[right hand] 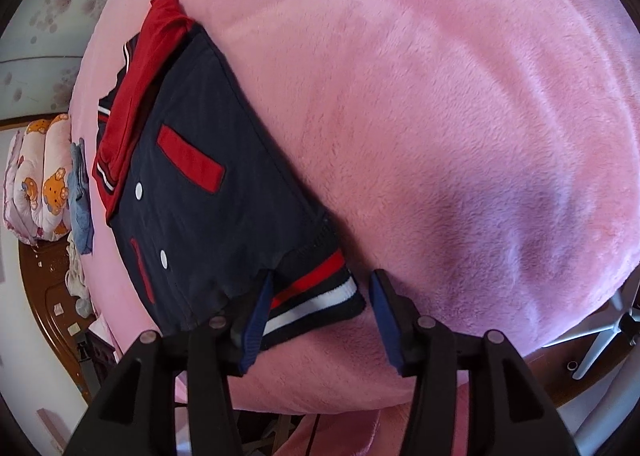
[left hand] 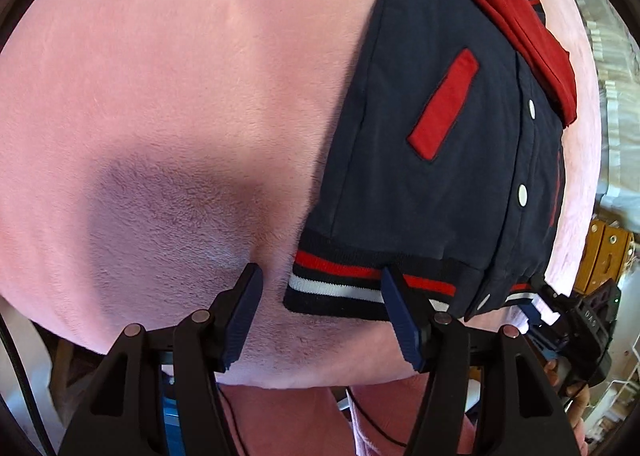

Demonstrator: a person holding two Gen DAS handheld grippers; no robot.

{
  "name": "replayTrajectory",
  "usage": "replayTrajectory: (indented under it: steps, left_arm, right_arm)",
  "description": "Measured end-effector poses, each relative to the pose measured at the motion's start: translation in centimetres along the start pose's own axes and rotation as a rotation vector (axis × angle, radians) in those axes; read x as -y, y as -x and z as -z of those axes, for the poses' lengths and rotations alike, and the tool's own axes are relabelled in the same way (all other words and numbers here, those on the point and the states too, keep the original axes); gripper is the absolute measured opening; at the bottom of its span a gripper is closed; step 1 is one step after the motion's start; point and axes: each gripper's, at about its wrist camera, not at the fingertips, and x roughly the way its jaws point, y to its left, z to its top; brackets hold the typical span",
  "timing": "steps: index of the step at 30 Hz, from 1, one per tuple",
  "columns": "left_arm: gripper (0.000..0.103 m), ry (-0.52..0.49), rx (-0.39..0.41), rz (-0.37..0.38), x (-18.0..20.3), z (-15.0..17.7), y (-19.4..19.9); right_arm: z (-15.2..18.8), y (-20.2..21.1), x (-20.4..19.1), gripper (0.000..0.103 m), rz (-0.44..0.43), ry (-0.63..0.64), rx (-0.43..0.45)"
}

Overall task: Fold large clothes
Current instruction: 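Grasp the striped ribbed hem with the left gripper while the right gripper grasps it too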

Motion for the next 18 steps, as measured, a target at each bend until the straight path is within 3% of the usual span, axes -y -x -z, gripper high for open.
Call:
replayTrajectory:
  steps: [9,10,12,15,18]
  left_arm:
    - [0.058,-0.023,0.001,0.061,-1.5,0.5,-1.3]
    - [0.055,-0.033,0.0,0.071,-1.6,0.8,-1.3]
    - [0.033,-0.037,-0.008,0.099,-1.1,0.4,-1.2]
    - [0.021,-0.061,-0.005,0.086,0.2,-0.2,-1.2]
    - [0.013,-0.083,-0.007,0.061,0.8,-0.1,-1.1]
  right_arm:
    - [-0.6,-0.7,-0.2,0.048,-0.03,0.053,-0.054]
    - [-0.6,-0.7,-0.3,0.046,-0.029,0.054,-0.056]
    - [-0.7,-0.7,-0.5,0.04,-0.023,0.069,-0.065]
    - [-0.6,-0.8,-0.8,0.016,-0.056,0.074,-0.082]
    - [-0.6,-0.8,-1.5,0.012,-0.056,0.087,-0.081]
